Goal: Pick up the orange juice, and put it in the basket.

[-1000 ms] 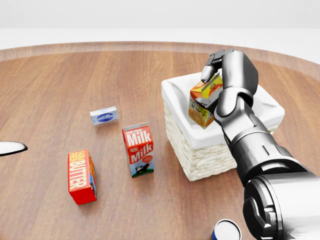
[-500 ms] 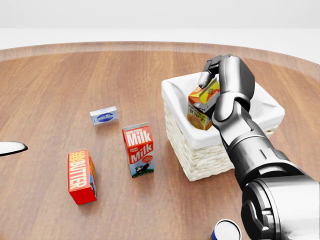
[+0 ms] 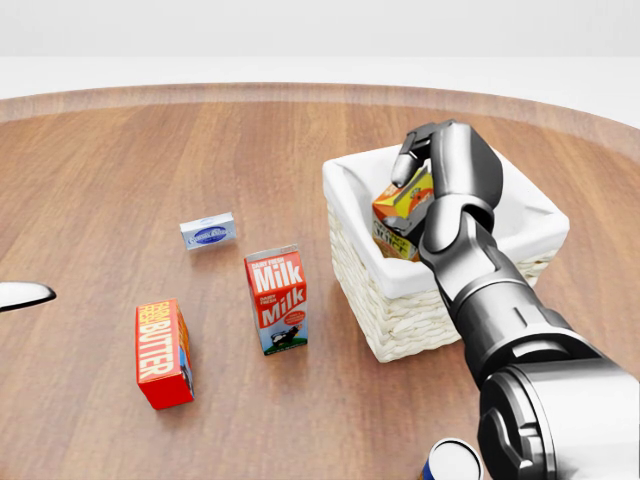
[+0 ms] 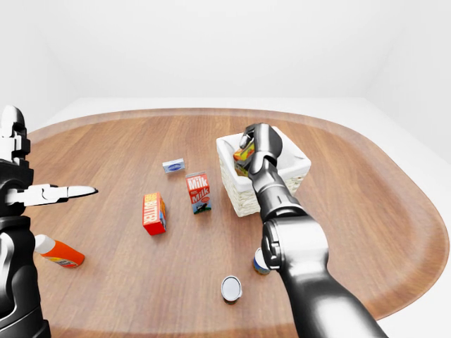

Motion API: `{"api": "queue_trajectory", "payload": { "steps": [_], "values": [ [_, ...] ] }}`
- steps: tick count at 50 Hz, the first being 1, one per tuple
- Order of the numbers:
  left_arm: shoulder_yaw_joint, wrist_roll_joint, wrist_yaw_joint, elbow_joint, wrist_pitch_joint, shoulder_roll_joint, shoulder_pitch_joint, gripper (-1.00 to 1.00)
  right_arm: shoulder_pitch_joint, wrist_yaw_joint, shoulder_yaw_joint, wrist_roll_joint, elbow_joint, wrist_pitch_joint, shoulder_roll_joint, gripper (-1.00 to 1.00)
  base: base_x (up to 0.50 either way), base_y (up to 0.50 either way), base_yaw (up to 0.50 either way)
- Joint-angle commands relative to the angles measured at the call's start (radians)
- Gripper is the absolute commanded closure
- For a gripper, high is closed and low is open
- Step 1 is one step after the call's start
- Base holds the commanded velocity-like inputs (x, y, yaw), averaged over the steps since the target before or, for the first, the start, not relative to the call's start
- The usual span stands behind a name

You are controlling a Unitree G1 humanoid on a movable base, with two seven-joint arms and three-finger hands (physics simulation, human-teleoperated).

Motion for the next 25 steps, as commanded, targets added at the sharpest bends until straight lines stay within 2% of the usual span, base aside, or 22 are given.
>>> {"api": "queue_trajectory", "payload": {
  "steps": [1,15,16,17,18,20,25],
  "values": [
    [-0.001,0.0,0.001,0.006,0.0,0.001,-0.002,-1.0,0.008,0.0,0.009,-0.019,-0.004,0.0,0.01,1.0,0.0,0.0,0.0],
    [0.003,-0.003,-0.001,-0.003,0.0,0.001,0.002,-1.0,0.007,0.0,-0.008,-0.002,-0.005,0.0,0.01,1.0,0.0,0.0,0.0],
    [0.003,-0.003,-0.001,-0.006,0.0,0.001,0.003,-1.0,0.008,0.0,-0.009,-0.001,-0.005,0.0,0.009,0.65,0.0,0.0,0.0],
    [0.003,-0.003,-0.001,-0.007,0.0,0.001,0.003,-1.0,0.008,0.0,-0.008,0.0,-0.005,0.0,0.009,0.65,0.0,0.0,0.0],
    [0.005,-0.004,-0.001,-0.011,0.0,0.001,0.004,-1.0,0.008,0.0,-0.01,0.002,-0.005,0.0,0.01,-0.53,0.0,0.0,0.0],
    [0.005,-0.004,-0.002,-0.014,0.0,0.001,0.005,-1.0,0.008,0.0,-0.009,0.002,-0.005,0.0,0.01,-1.0,0.0,0.0,0.0],
    [0.005,-0.003,-0.002,-0.013,0.0,0.0,0.003,-1.0,0.008,0.0,-0.007,0.002,-0.005,0.0,0.01,-1.0,0.0,0.0,0.0]
  ]
}}
